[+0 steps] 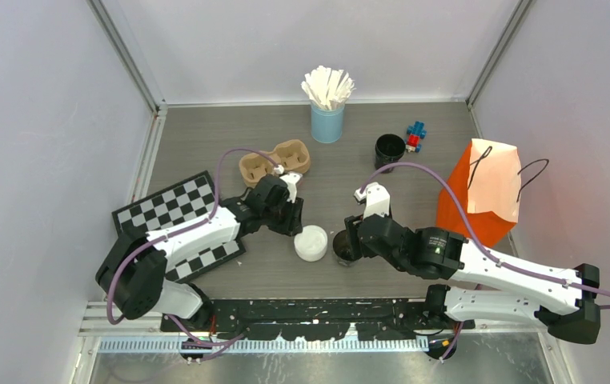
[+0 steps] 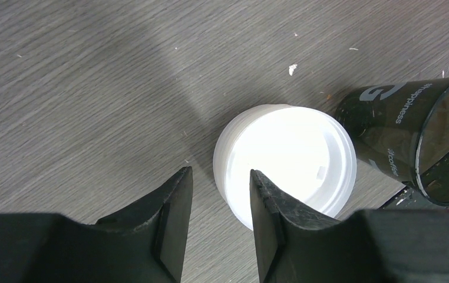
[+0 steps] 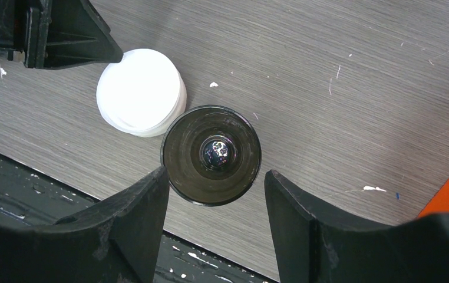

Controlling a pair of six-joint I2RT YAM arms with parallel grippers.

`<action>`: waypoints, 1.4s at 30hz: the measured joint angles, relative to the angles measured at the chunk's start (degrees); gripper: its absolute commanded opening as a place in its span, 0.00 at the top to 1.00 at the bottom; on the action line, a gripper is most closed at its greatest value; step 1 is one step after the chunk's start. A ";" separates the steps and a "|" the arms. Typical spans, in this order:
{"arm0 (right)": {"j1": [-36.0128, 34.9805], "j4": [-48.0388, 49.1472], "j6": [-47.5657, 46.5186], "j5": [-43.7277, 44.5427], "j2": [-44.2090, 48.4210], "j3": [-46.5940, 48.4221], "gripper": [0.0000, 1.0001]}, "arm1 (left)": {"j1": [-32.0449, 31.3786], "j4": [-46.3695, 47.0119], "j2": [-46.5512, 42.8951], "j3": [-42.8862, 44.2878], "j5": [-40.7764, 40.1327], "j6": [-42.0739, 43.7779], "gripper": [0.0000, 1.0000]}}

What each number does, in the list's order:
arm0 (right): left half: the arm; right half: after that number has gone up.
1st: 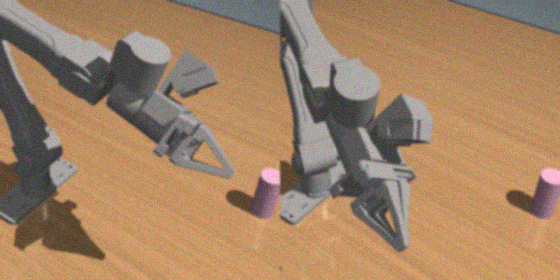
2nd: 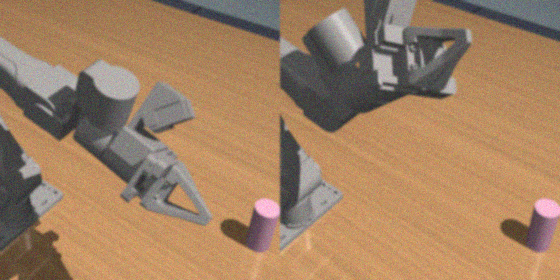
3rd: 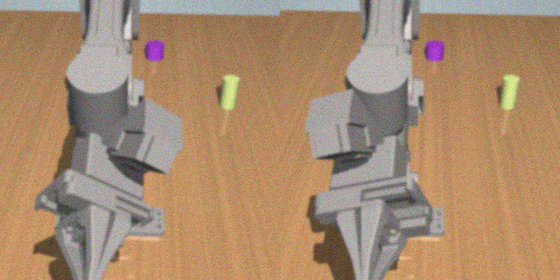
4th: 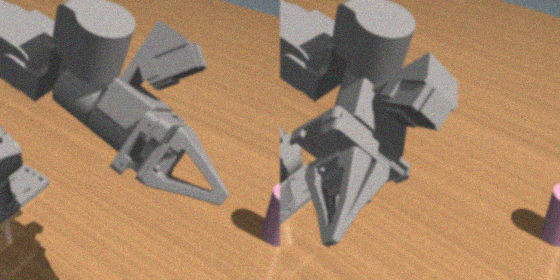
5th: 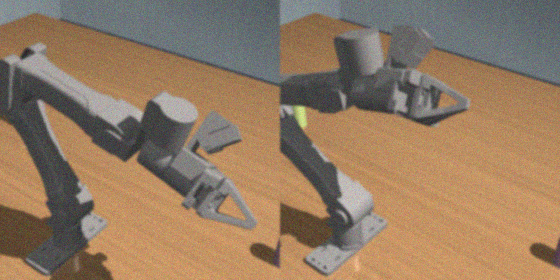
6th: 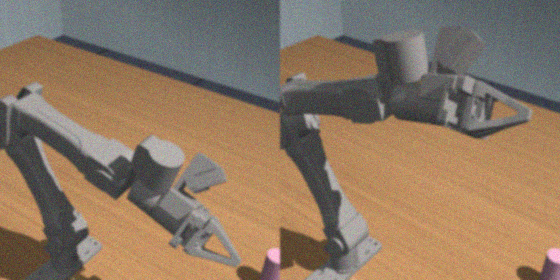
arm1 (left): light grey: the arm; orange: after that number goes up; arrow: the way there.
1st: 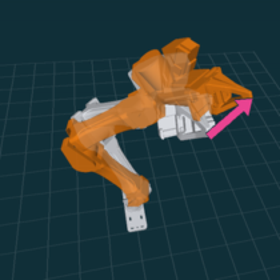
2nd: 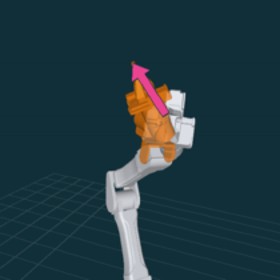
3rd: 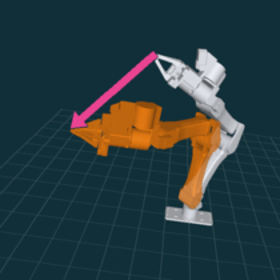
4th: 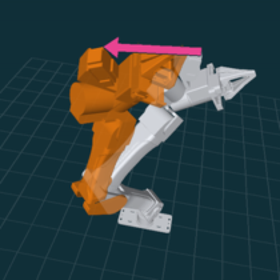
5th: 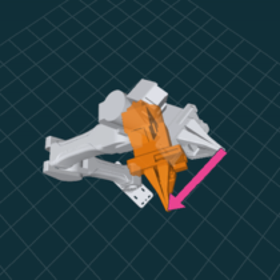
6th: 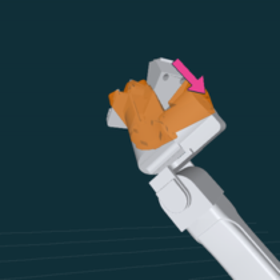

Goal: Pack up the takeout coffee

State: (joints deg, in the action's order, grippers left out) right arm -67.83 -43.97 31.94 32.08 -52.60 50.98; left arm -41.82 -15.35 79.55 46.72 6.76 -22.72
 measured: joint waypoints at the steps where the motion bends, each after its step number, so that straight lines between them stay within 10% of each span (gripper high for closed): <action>1: 0.00 0.00 0.02 0.00 0.00 -0.11 0.35 | -0.09 -0.02 0.07 0.00 0.04 0.02 0.58; 10: 0.00 0.04 0.37 0.00 0.44 -0.24 0.35 | -1.25 -0.13 4.22 0.83 0.11 0.70 0.65; 20: 0.00 0.04 0.59 -0.02 0.66 -0.46 0.35 | -1.62 -0.59 4.15 1.11 -0.55 1.49 1.00; 42: 0.00 17.16 -7.06 -3.78 7.63 -8.96 0.28 | -1.60 -10.58 -3.87 7.74 -2.58 0.35 1.00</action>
State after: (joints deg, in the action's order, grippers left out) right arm -67.83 -26.81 24.88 28.29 -44.97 42.02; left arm -43.42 -25.93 75.68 54.46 4.19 -22.37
